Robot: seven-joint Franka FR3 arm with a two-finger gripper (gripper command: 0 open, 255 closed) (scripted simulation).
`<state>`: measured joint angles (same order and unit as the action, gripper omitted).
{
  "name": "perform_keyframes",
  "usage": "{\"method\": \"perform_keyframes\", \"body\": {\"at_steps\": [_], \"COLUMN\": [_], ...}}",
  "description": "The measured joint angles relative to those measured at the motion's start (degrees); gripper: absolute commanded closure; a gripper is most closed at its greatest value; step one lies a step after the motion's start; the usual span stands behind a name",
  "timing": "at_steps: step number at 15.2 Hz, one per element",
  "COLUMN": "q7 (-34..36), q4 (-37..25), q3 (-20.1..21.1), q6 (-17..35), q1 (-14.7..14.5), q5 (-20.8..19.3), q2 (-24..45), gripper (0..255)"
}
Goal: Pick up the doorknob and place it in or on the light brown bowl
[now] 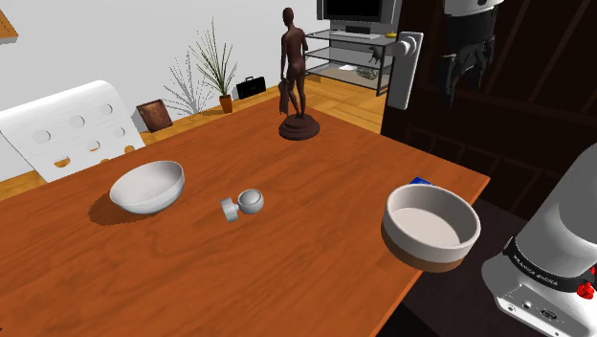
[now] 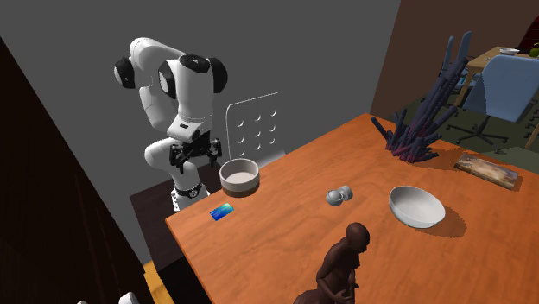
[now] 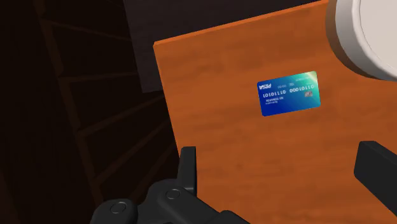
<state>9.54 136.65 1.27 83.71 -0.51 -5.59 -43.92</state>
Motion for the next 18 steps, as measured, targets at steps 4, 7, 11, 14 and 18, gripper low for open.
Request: {"method": "perform_keyframes", "body": {"at_steps": [4,7,11,14,18], "q7": [-1.89,-4.41,-7.68,-10.39,-13.38], "q4": [0.16,-0.5,-2.02,-3.54,-5.64], "q3": [0.07,0.41,1.3,1.93,3.41], "q6": [4.04,9.21,15.62,20.21,25.92], "q1": [-1.32,-3.15,-5.7,-7.39,-9.8], "q5": [0.15,0.52,1.22,1.57,2.19], "q2": [3.08,7.68,13.96,18.7,24.8], "gripper": [0,0,0,0,0]}}
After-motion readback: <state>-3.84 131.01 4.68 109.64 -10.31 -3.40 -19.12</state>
